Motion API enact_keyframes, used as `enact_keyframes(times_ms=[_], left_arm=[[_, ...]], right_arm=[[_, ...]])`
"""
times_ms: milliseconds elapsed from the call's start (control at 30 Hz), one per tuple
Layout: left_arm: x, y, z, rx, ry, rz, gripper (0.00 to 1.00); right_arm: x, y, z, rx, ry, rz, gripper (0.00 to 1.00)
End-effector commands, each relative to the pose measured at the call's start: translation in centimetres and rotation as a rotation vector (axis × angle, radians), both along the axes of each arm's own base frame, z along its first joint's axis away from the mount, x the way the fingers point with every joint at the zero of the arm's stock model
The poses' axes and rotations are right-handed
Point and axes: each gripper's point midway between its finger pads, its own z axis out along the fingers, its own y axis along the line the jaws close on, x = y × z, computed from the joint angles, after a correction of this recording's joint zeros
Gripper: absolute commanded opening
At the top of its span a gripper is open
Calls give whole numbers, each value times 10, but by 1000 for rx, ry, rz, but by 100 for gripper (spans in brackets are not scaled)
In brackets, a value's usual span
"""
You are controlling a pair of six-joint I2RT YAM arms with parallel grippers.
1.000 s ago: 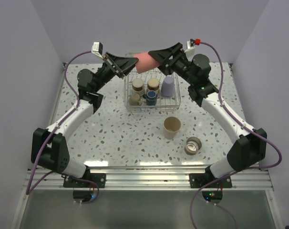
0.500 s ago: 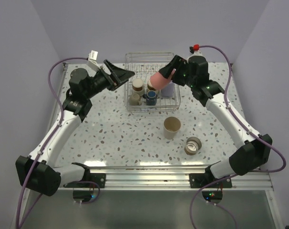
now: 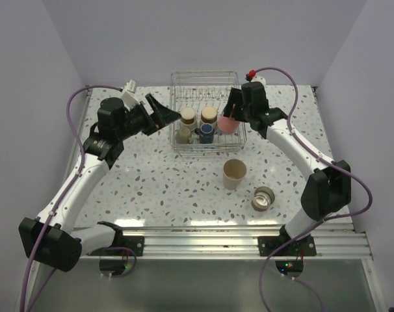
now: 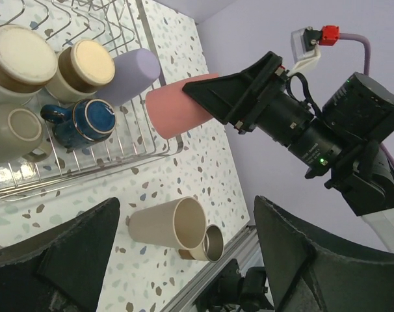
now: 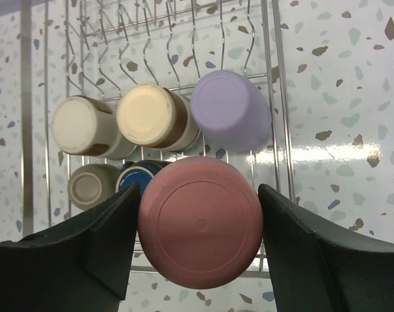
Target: Load the cups into the dish rack
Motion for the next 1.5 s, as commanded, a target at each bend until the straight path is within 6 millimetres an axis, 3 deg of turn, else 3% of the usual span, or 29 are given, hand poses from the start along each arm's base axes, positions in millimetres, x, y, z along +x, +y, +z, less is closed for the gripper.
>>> enact_keyframes(times_ms=[0, 133, 367, 833, 1233, 1300, 1333, 1367, 1467], left_arm=[[-1, 2, 1, 33, -32, -12, 86], [2, 1, -3, 47, -27, -21, 86], [8, -1, -9, 74, -20, -41, 85], [11, -1, -18, 116, 3, -58, 83], [11, 2, -16, 165, -3, -58, 83], [10, 3, -15, 164, -5, -56, 82], [10, 3, -14, 164, -6, -58, 83], [9, 3, -15, 166, -6, -57, 82], [8, 4, -13, 169, -11, -55, 82]], right_arm=[[15, -10, 15, -46, -66, -46, 0], [18, -14, -1, -87, -47, -55, 0], [18, -21, -46, -151, 7, -69, 0], [35, -20, -70, -163, -14, -125, 0], [19, 4, -104, -196, 17, -41, 0], [16, 7, -108, -200, 22, -25, 11], [16, 7, -107, -199, 17, -20, 20], [14, 8, -108, -201, 16, -14, 38], [12, 8, -108, -204, 14, -11, 58]])
